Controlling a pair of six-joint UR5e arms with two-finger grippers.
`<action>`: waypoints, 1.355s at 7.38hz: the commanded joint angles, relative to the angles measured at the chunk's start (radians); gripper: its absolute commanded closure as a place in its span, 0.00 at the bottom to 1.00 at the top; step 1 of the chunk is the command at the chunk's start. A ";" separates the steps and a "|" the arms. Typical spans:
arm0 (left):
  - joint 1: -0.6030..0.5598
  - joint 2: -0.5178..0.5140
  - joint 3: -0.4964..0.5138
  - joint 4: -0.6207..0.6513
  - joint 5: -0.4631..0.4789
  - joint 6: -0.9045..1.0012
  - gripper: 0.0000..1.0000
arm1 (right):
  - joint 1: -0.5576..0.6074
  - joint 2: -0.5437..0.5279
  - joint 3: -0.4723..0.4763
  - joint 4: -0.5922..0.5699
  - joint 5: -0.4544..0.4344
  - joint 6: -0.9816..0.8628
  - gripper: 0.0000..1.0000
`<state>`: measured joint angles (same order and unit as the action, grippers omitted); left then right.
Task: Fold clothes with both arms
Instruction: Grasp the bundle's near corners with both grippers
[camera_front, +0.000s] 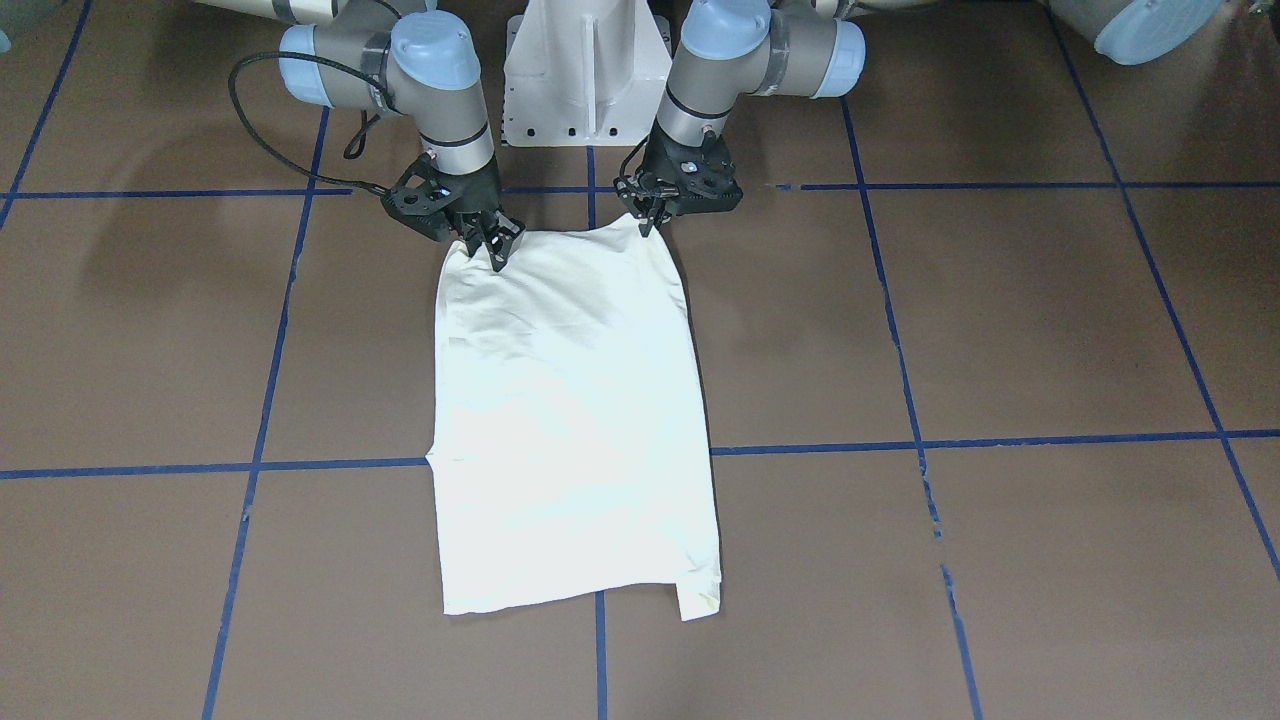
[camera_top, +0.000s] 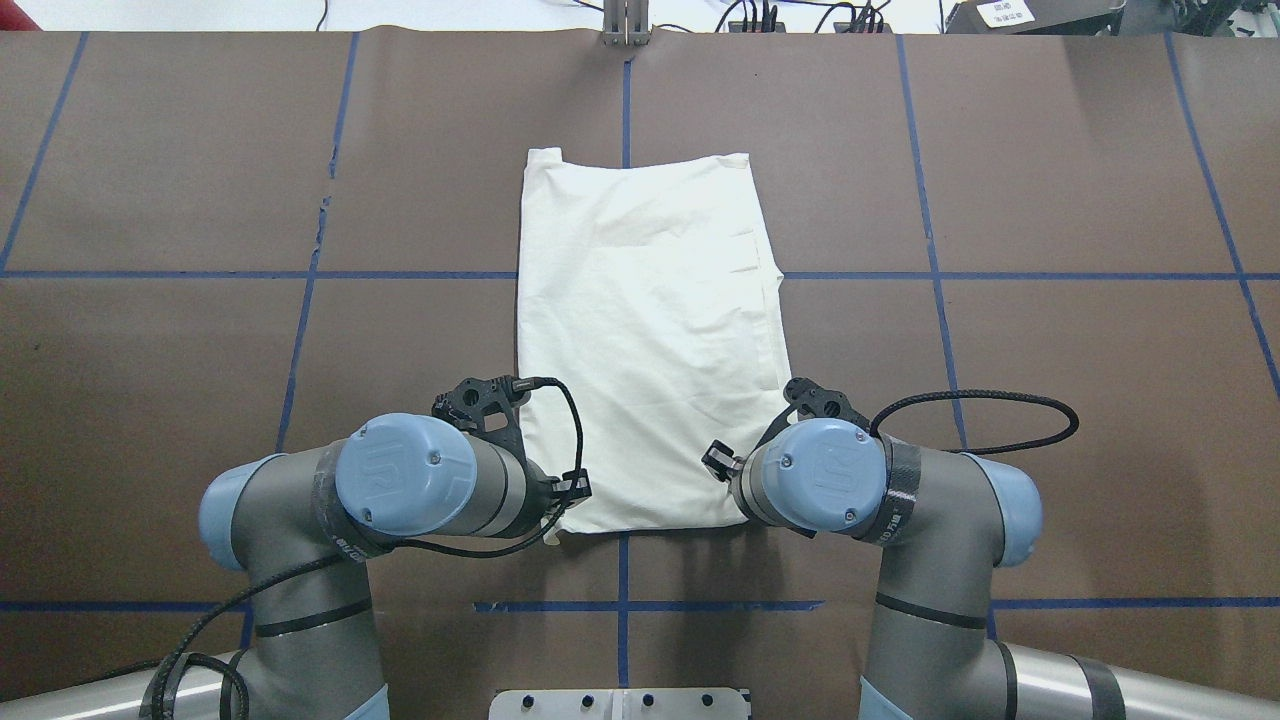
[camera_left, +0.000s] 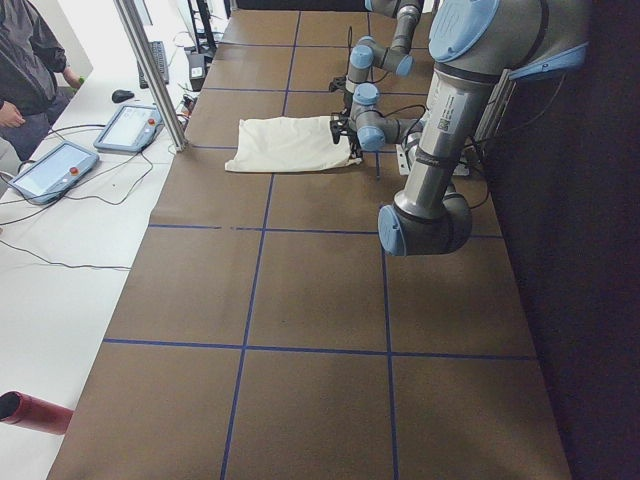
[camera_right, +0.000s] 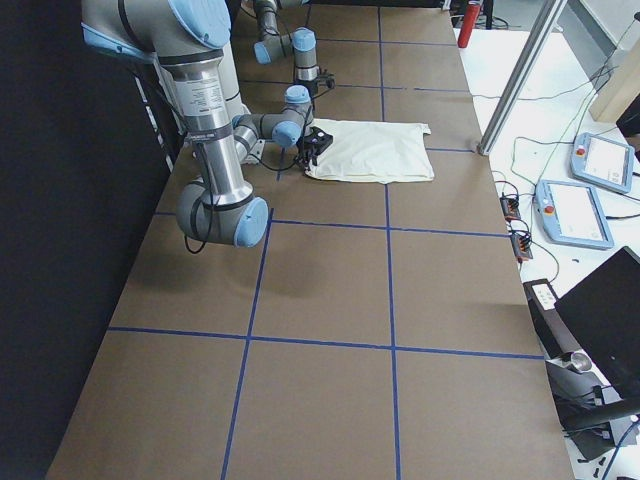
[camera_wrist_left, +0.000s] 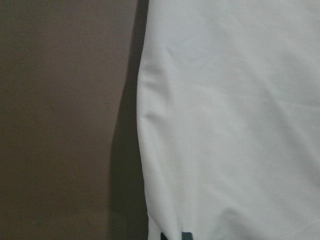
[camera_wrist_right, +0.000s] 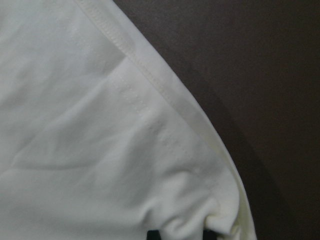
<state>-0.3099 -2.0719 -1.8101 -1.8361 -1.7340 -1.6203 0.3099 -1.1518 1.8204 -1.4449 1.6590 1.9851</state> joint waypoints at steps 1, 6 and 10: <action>0.000 -0.001 0.000 0.001 0.001 -0.001 1.00 | 0.003 0.007 -0.001 0.000 0.001 -0.011 1.00; -0.002 0.004 -0.050 0.012 -0.006 -0.004 1.00 | 0.002 -0.005 0.034 0.011 0.007 -0.020 1.00; 0.066 0.101 -0.199 0.018 -0.004 -0.076 1.00 | -0.123 -0.057 0.187 0.009 -0.002 -0.020 1.00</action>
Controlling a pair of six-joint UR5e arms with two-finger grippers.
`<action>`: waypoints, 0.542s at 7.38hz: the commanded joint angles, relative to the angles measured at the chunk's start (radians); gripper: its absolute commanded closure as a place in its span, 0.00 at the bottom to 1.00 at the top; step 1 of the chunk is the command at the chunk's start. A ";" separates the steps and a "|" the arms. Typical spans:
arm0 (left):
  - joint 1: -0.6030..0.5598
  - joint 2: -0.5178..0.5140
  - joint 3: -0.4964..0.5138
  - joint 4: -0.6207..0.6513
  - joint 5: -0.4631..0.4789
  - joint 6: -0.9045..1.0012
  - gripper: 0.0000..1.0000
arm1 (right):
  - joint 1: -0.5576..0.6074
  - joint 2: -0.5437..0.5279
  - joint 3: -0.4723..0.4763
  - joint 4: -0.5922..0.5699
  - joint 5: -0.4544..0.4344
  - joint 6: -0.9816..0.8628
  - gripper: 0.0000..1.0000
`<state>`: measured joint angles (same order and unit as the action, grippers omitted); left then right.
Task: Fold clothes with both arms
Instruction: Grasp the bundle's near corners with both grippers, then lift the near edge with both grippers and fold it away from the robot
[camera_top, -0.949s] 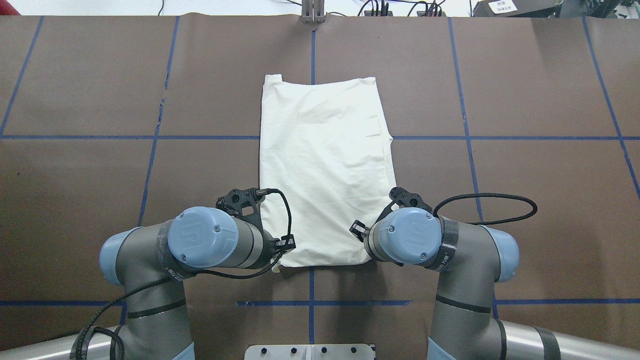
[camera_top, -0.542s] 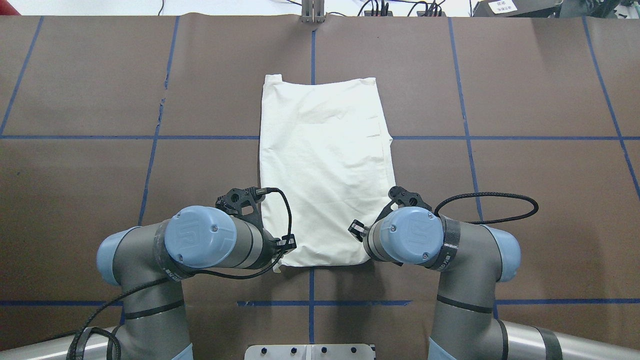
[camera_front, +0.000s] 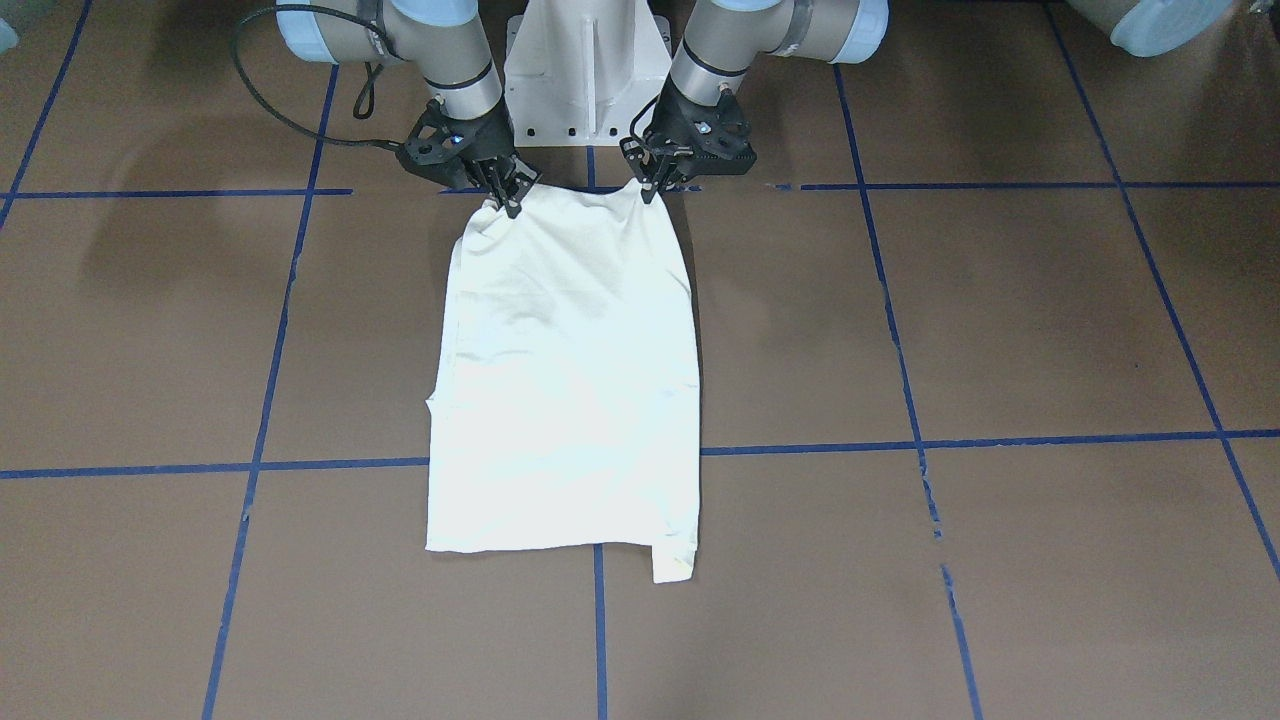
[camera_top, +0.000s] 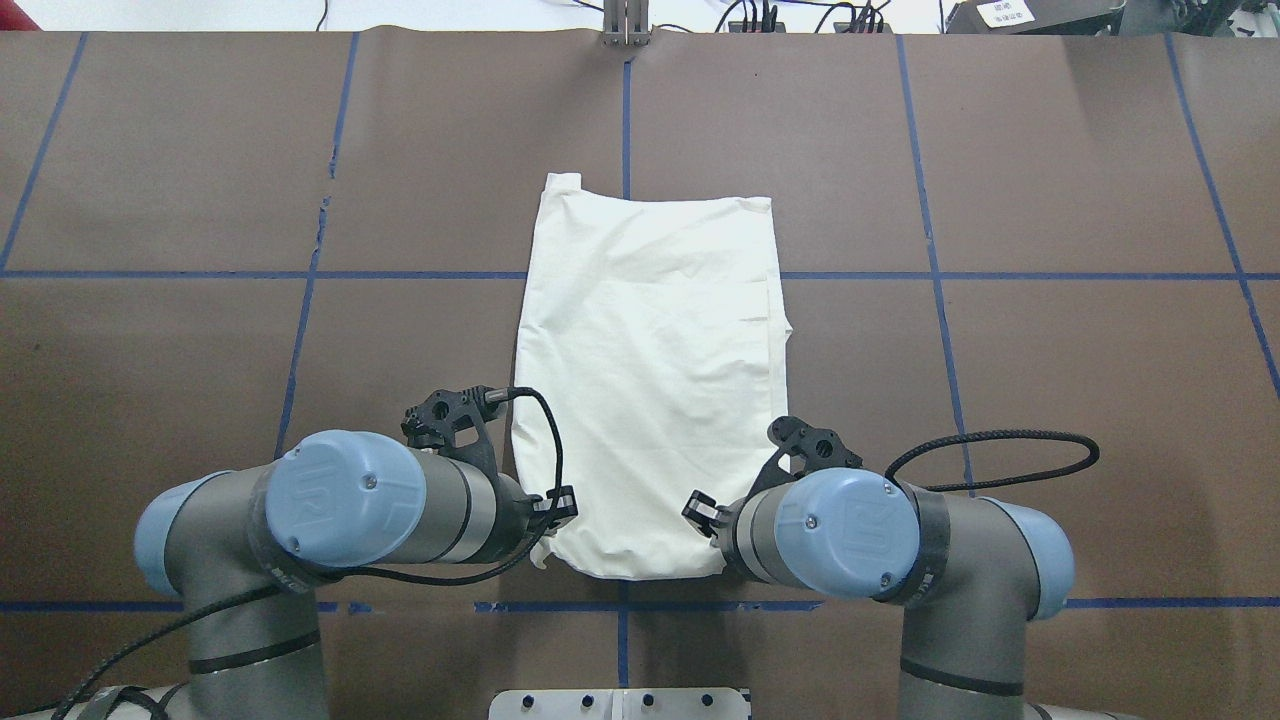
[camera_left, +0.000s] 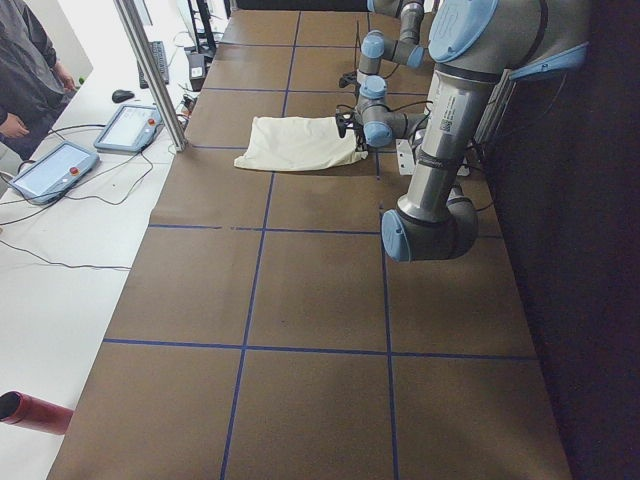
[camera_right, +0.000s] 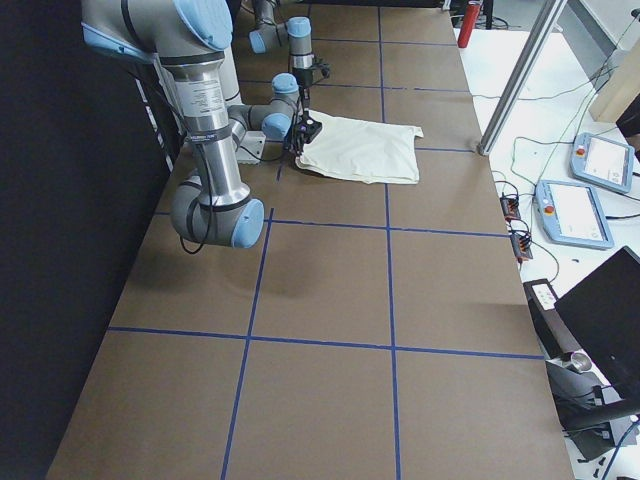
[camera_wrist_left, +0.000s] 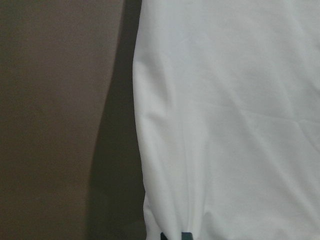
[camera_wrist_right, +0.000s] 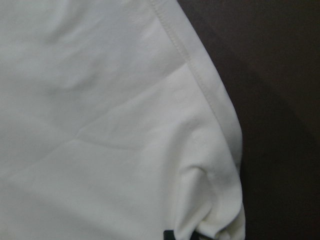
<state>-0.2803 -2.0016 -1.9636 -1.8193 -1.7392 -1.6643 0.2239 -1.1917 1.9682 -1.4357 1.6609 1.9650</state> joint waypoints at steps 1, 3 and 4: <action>0.042 0.035 -0.063 0.002 0.001 -0.038 1.00 | -0.038 -0.017 0.040 0.001 -0.004 0.000 1.00; 0.050 0.015 -0.060 0.003 -0.006 -0.037 1.00 | -0.002 -0.009 0.037 0.017 -0.001 -0.024 1.00; 0.027 0.011 -0.055 0.002 -0.020 -0.037 1.00 | 0.041 -0.009 0.035 0.062 0.005 -0.053 1.00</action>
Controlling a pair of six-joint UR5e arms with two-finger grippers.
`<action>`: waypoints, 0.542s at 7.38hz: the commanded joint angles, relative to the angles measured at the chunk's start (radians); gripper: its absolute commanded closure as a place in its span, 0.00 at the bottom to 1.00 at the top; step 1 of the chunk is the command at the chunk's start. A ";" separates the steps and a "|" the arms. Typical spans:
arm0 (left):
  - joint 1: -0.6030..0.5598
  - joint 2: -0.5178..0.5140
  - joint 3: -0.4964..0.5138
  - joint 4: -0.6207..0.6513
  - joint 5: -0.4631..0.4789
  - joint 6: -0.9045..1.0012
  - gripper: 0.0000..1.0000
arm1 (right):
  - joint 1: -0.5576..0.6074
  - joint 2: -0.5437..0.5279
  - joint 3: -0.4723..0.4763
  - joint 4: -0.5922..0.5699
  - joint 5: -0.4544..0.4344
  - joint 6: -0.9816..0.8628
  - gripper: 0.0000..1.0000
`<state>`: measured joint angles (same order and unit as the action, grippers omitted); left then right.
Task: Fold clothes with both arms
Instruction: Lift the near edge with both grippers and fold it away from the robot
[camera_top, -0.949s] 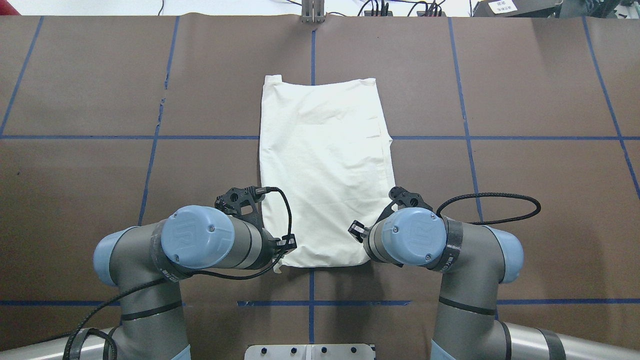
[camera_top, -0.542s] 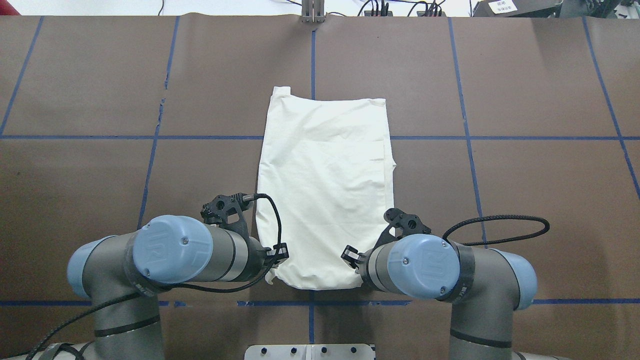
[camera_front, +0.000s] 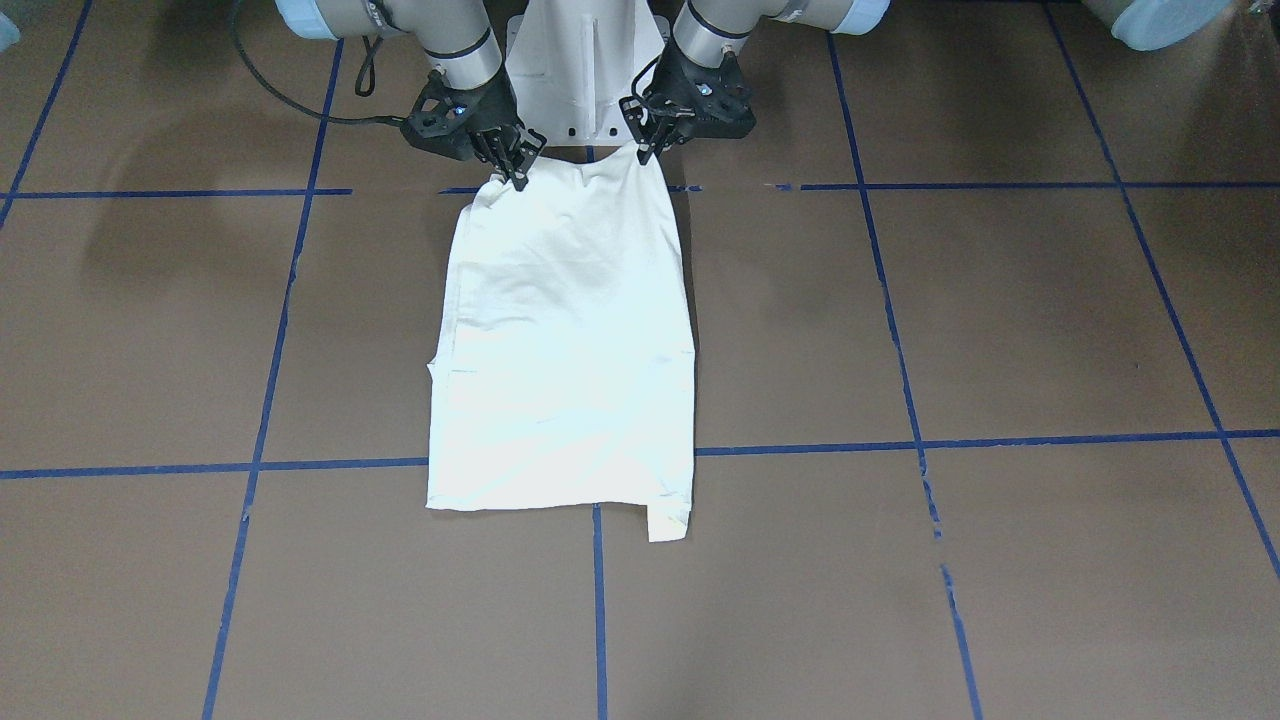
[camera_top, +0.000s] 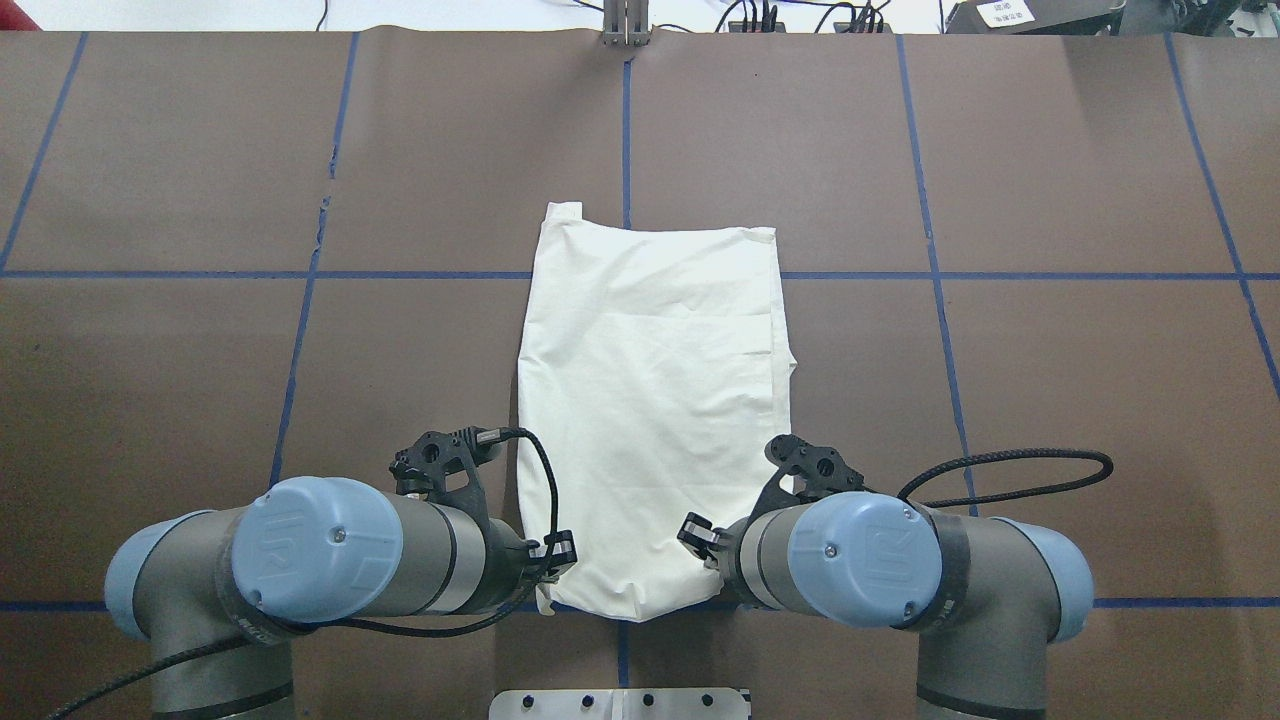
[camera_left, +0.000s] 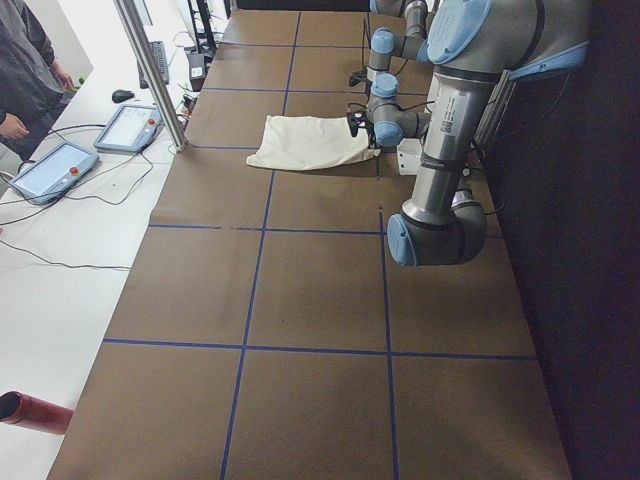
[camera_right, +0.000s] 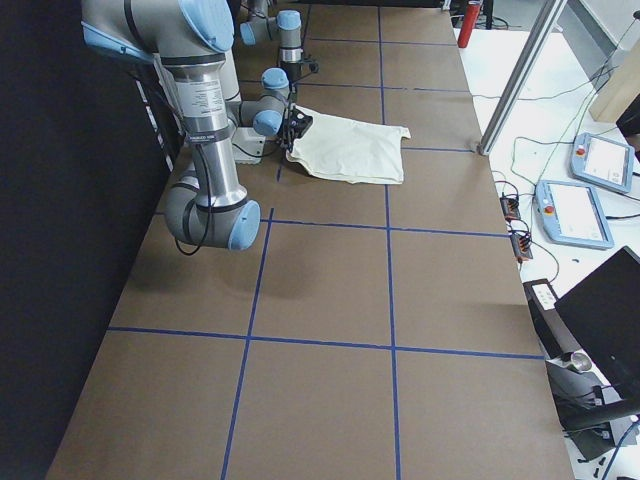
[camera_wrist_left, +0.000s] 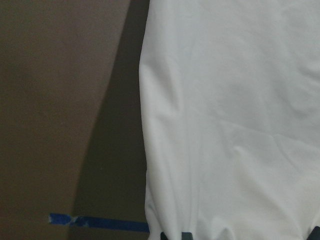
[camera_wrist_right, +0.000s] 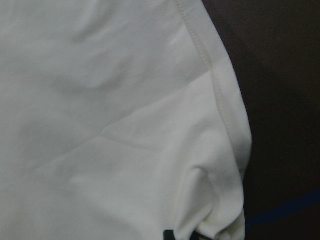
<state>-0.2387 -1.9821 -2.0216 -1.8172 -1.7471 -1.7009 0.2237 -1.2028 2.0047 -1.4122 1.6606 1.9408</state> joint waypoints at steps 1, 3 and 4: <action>-0.071 -0.035 0.009 -0.001 -0.014 0.004 1.00 | 0.102 0.008 -0.004 0.045 0.061 -0.040 1.00; -0.205 -0.133 0.125 -0.016 -0.067 0.010 1.00 | 0.265 0.017 -0.033 0.045 0.219 -0.115 1.00; -0.267 -0.215 0.241 -0.027 -0.074 0.010 1.00 | 0.345 0.063 -0.094 0.045 0.288 -0.117 1.00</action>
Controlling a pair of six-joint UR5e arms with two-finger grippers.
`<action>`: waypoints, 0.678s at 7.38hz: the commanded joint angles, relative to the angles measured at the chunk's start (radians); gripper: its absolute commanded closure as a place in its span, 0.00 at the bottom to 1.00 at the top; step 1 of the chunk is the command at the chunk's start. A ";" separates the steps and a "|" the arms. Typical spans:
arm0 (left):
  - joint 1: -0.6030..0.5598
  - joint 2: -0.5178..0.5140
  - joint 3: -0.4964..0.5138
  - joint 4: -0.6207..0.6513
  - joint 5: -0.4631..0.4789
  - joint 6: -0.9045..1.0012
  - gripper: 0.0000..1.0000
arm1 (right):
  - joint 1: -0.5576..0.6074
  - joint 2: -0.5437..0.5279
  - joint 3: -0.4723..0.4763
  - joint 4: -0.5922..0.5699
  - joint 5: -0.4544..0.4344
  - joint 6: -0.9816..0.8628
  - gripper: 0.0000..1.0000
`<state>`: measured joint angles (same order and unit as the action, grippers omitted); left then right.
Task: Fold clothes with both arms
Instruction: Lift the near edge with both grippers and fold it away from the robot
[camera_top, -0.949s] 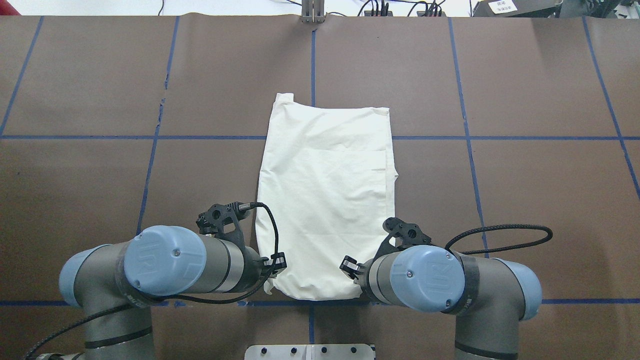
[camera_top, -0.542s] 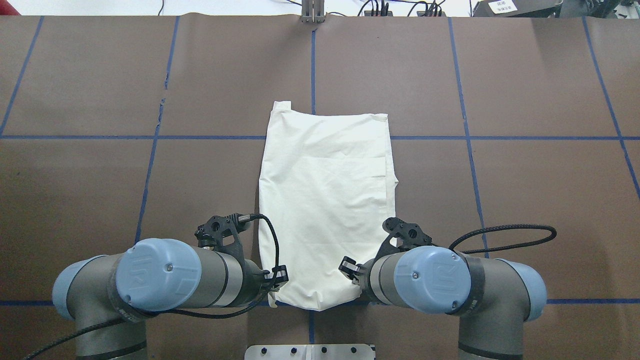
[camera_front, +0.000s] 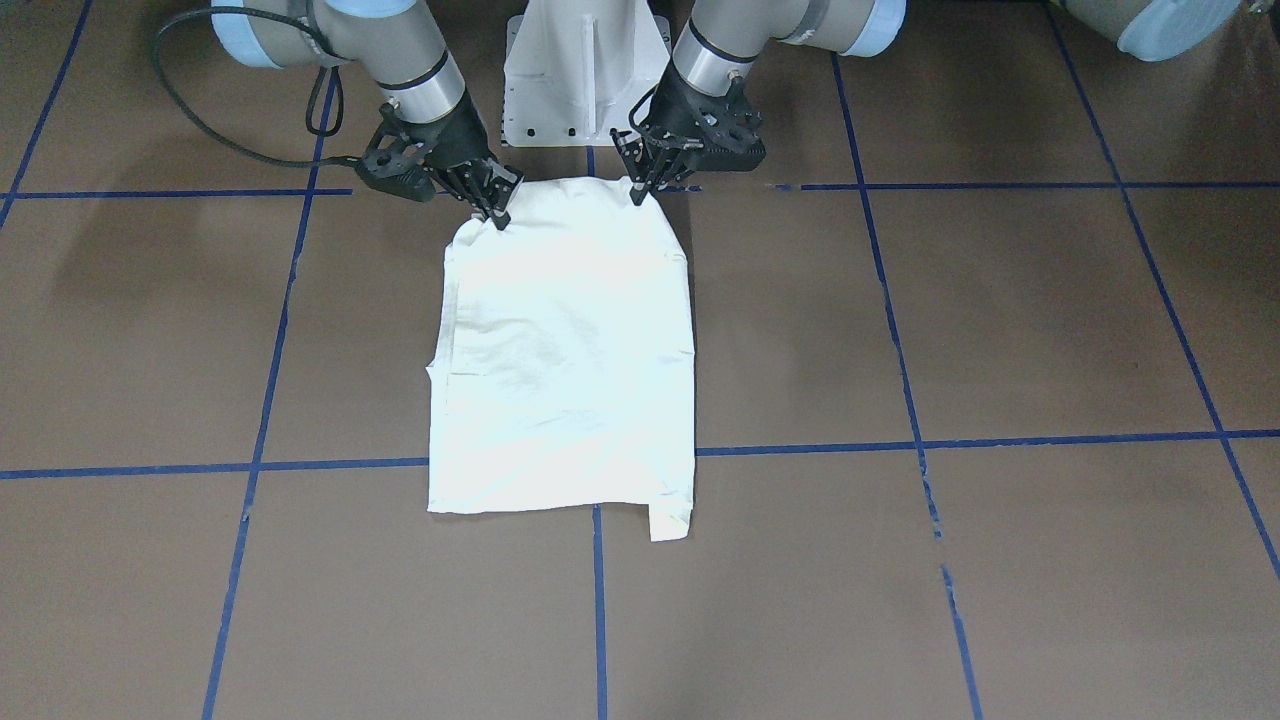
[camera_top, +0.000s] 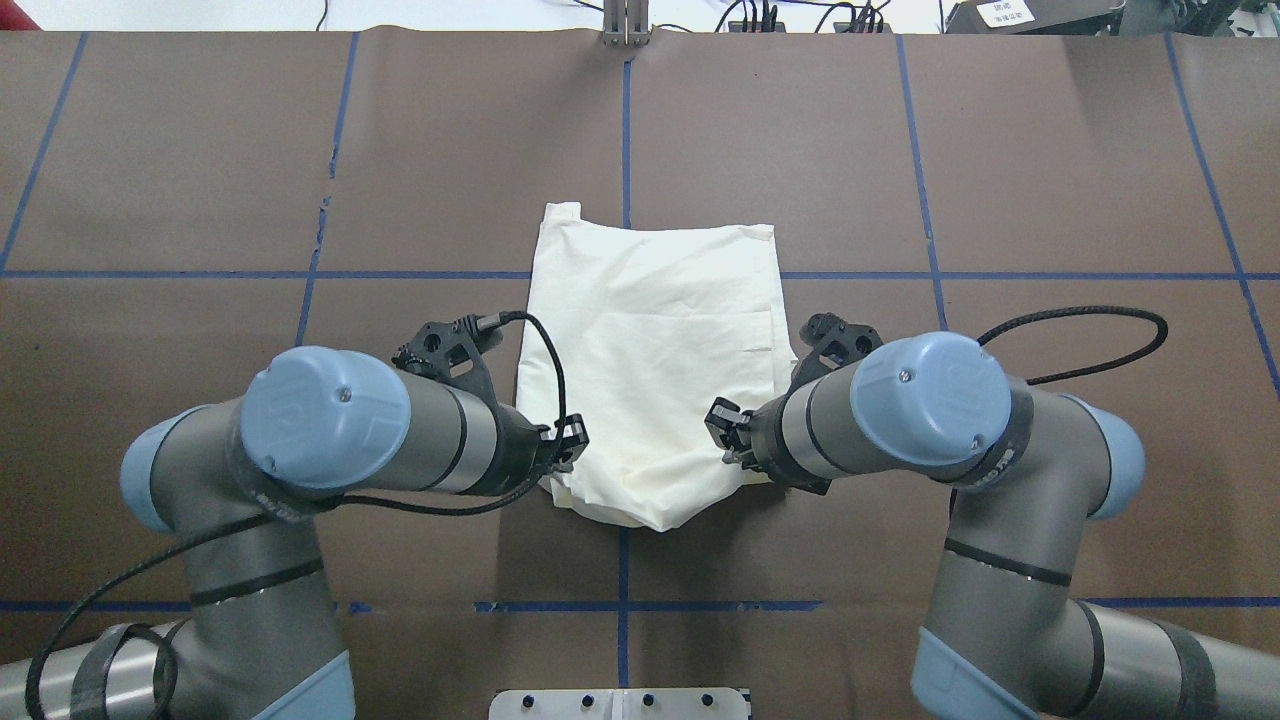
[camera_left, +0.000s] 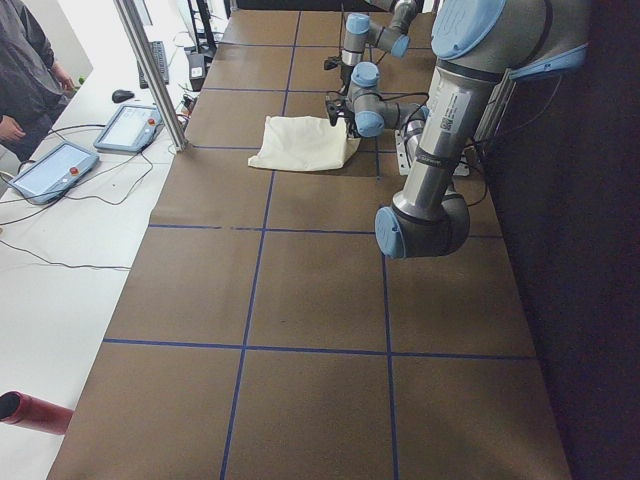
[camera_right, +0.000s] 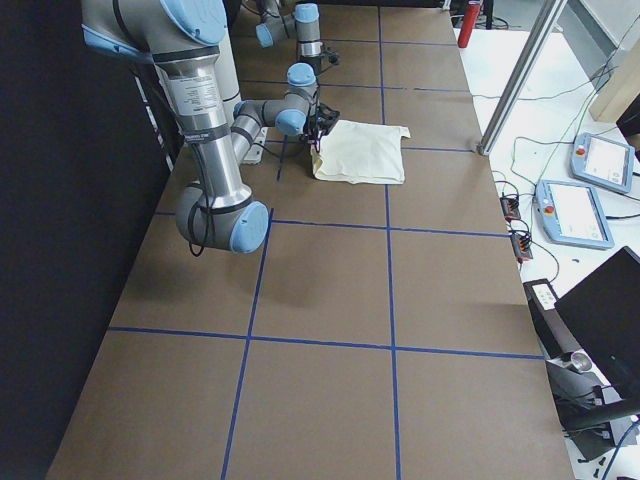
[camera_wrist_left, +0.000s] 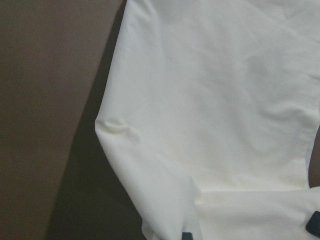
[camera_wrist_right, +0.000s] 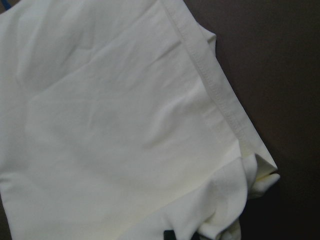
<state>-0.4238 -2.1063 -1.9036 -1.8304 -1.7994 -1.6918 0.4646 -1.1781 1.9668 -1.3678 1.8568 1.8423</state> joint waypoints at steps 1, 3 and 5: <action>-0.128 -0.139 0.223 -0.062 -0.029 0.001 1.00 | 0.182 0.117 -0.166 0.001 0.160 -0.020 1.00; -0.231 -0.239 0.457 -0.202 -0.051 0.003 1.00 | 0.284 0.262 -0.424 0.001 0.225 -0.073 1.00; -0.288 -0.303 0.615 -0.272 -0.055 0.050 1.00 | 0.337 0.418 -0.680 0.001 0.265 -0.164 1.00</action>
<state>-0.6742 -2.3738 -1.3849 -2.0532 -1.8514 -1.6667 0.7690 -0.8633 1.4555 -1.3668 2.1010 1.7373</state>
